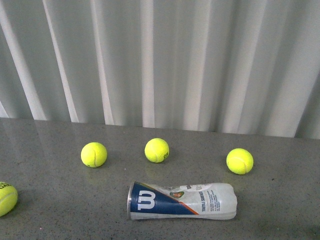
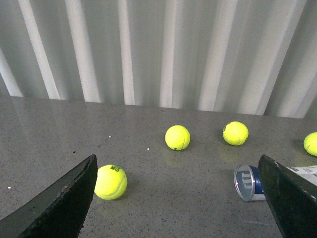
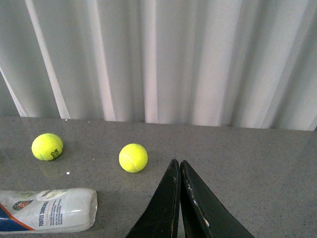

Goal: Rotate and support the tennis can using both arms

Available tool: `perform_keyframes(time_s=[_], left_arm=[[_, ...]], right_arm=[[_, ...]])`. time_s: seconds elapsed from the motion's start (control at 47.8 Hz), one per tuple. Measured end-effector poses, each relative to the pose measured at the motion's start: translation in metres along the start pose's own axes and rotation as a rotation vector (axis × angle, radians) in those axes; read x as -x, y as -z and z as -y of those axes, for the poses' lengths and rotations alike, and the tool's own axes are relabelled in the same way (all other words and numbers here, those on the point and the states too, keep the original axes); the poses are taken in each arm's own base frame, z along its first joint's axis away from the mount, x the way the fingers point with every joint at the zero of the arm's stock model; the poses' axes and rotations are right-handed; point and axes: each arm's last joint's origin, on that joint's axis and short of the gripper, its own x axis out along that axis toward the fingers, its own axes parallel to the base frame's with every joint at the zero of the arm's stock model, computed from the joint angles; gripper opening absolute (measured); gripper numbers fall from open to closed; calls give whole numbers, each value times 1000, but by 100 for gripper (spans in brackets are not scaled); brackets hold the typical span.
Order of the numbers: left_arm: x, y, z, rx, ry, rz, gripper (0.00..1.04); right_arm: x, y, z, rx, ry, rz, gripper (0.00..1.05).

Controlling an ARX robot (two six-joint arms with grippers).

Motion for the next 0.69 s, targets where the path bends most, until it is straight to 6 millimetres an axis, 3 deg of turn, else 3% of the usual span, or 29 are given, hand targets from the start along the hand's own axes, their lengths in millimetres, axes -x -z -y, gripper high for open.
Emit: perform_keyframes(time_s=[0.293,0.69], left_arm=[[0,0,0,0,0,0,98],[0,0,0,0,0,0,98]], right_arm=[[19,14,0,0,0,0,3],[34,10,0,0,-1,20,3]])
